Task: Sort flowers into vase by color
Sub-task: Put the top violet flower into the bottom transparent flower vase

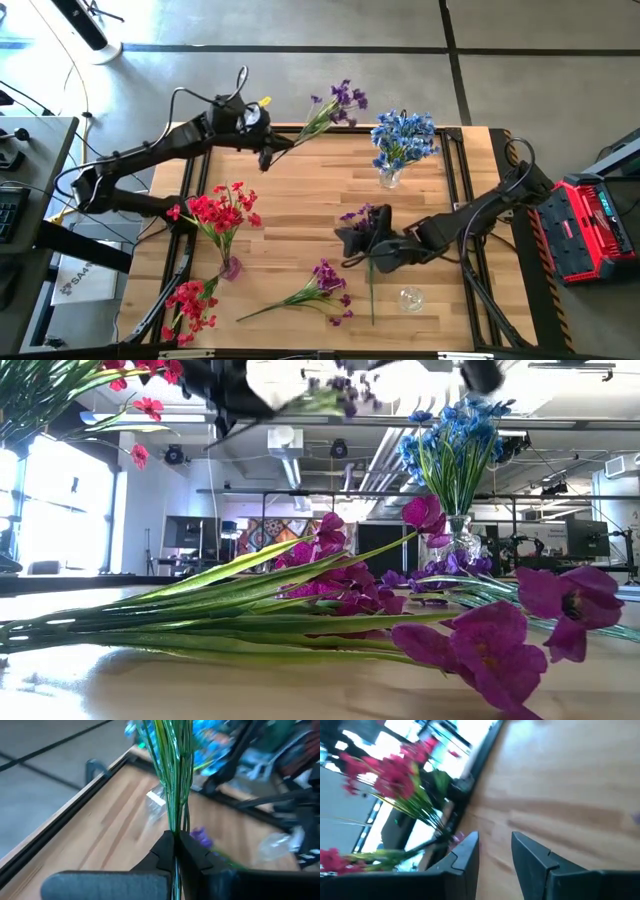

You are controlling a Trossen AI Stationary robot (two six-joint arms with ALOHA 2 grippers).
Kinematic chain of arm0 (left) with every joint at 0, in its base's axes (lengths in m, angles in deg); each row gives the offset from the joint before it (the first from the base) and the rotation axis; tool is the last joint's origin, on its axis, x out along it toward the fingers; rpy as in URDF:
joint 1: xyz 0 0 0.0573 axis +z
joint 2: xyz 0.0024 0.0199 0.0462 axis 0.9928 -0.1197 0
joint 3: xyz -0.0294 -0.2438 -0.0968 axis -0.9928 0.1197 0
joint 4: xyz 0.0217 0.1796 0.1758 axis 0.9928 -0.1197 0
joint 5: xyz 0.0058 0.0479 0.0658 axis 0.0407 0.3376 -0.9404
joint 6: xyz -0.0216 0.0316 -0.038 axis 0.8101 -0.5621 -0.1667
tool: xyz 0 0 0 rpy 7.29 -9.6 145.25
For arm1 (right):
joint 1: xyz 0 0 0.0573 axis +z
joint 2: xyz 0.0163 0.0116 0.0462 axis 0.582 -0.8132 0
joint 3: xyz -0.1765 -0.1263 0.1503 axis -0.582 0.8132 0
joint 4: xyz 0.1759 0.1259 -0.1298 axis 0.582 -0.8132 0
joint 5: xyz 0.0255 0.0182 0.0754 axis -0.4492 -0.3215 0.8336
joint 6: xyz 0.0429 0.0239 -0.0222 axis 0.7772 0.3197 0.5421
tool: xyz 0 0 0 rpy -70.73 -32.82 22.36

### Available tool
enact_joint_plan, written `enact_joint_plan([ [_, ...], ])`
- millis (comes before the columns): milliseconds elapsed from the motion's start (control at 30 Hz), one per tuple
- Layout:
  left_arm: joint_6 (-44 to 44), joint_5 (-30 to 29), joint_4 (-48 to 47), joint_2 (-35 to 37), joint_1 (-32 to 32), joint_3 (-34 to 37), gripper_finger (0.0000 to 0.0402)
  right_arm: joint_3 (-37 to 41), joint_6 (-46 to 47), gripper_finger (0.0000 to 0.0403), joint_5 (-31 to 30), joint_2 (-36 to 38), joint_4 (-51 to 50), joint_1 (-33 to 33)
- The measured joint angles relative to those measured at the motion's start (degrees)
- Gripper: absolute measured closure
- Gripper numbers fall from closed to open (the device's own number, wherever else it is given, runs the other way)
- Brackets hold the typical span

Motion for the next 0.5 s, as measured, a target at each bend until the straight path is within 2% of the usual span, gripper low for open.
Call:
enact_joint_plan([
  [167,2.2,5.6,3.6,2.2,0.0,0.0,0.0401,0.0,-16.2,0.0300,-5.4,0.0,11.4,-1.7],
  [300,2.8,12.2,6.0,3.2,0.0,0.0,0.0401,0.0,-30.7,0.0299,-7.8,0.0,21.1,-3.5],
  [400,2.7,19.1,8.8,3.3,0.0,0.0,0.0401,0.0,-39.5,0.0290,-7.1,0.0,28.5,-5.8],
  [500,2.3,25.5,12.4,3.3,-0.8,0.0,0.0401,0.0,-46.0,0.0264,-1.0,0.0,34.7,-9.1],
])
